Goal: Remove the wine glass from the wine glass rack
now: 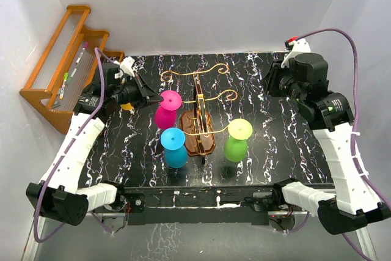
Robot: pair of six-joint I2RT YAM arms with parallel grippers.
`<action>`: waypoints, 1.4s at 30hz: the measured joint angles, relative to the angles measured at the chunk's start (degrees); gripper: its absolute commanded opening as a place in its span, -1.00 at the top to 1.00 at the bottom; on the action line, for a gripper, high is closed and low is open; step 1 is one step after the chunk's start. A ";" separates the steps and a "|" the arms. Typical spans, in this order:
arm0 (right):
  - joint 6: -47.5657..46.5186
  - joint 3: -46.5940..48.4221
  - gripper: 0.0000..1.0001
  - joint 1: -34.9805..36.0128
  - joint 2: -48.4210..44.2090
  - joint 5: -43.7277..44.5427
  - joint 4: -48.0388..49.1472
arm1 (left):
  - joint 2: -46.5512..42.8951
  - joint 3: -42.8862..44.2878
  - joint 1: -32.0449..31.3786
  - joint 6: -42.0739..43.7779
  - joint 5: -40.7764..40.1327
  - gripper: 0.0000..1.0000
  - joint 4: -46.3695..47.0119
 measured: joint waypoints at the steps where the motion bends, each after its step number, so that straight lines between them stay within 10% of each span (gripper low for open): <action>1: 0.02 0.00 0.48 0.00 -0.04 0.00 0.00 | -0.11 0.00 0.00 -0.09 0.13 1.00 0.39; 28: 0.87 -0.04 0.48 0.00 -1.27 -0.83 0.15 | -1.88 -2.14 0.00 -8.28 4.20 1.00 10.29; 42: 0.79 0.09 0.48 0.00 -0.33 -3.06 1.07 | -2.51 -1.81 0.00 -5.35 12.44 1.00 -0.24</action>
